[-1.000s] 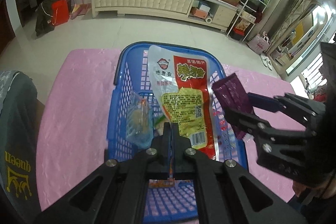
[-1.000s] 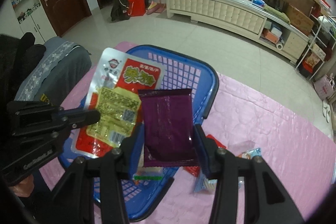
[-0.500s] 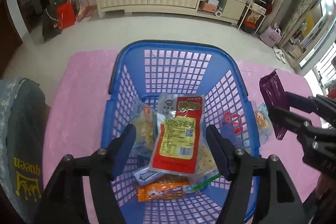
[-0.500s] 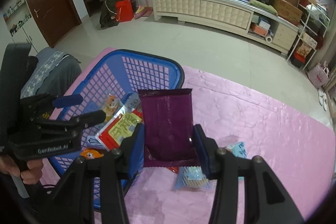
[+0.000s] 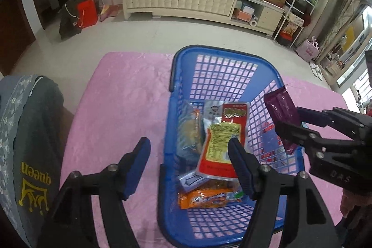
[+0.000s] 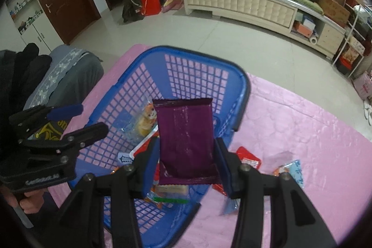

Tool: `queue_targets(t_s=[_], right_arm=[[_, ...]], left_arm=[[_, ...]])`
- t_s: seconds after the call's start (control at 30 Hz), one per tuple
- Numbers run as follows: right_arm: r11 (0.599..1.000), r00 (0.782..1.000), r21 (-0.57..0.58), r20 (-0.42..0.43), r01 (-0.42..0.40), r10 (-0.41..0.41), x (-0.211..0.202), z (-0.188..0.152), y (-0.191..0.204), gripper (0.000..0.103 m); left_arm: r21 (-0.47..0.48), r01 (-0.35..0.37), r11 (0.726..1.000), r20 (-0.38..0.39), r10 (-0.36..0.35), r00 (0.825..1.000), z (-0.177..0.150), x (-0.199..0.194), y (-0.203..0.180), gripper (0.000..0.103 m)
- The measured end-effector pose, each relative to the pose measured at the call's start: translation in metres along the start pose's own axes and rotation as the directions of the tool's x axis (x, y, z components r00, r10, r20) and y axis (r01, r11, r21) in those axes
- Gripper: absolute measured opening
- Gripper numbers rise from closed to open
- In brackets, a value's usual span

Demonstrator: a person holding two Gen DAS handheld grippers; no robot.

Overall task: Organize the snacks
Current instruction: 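Open the left gripper to drop the red pack while the right gripper holds the purple bag over the basket, then open the right gripper to drop the purple bag into the basket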

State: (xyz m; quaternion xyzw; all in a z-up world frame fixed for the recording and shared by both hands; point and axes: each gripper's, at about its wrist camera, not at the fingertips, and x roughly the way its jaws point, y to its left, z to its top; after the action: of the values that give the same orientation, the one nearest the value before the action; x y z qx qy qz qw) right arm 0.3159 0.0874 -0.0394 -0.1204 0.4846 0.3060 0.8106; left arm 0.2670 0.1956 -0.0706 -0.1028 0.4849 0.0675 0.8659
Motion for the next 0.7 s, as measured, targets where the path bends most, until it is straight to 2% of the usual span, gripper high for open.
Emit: queue_targets(t_s=[0.17, 0.27, 0.33, 0.37, 0.4, 0.43, 0.53, 0.7], right_arm=[[0.997, 0.998, -0.04, -0.014, 0.059, -0.06, 0.011, 0.004, 0.008, 0.051], [0.987, 0.989, -0.074, -0.007, 0.144, -0.145, 0.015, 0.01, 0.017, 0.053], [0.973, 0.978, -0.095, 0.001, 0.209, -0.21, 0.016, 0.012, 0.021, 0.067], [0.968, 0.974, -0.106, 0.003, 0.226, -0.227, 0.017, 0.011, 0.024, 0.082], [0.964, 0.97, -0.118, 0.005, 0.24, -0.241, 0.017, 0.01, 0.025, 0.092], [0.959, 0.967, -0.128, 0.007, 0.254, -0.256, 0.016, 0.009, 0.027, 0.093], [0.958, 0.967, -0.136, -0.002, 0.253, -0.255, 0.013, 0.004, 0.028, 0.093], [0.98, 0.983, -0.081, -0.018, 0.181, -0.183, -0.001, -0.002, 0.021, 0.093]], left_arm=[[-0.013, 0.011, 1.0, -0.004, -0.011, 1.0, -0.003, -0.001, 0.008, 0.067], [-0.018, 0.023, 1.0, -0.003, -0.023, 1.0, -0.005, -0.003, 0.01, 0.067], [-0.011, 0.028, 1.0, -0.004, -0.028, 1.0, -0.007, -0.003, 0.009, 0.067], [-0.004, 0.027, 1.0, -0.004, -0.027, 1.0, -0.007, -0.003, 0.008, 0.067], [0.003, 0.024, 1.0, -0.003, -0.024, 1.0, -0.008, -0.003, 0.006, 0.067], [0.008, 0.023, 1.0, -0.002, -0.023, 1.0, -0.008, -0.004, 0.005, 0.067], [0.008, 0.033, 0.999, 0.0, -0.033, 0.999, -0.01, -0.007, 0.002, 0.067], [0.021, 0.036, 0.999, 0.004, -0.036, 0.999, -0.012, -0.013, -0.006, 0.067]])
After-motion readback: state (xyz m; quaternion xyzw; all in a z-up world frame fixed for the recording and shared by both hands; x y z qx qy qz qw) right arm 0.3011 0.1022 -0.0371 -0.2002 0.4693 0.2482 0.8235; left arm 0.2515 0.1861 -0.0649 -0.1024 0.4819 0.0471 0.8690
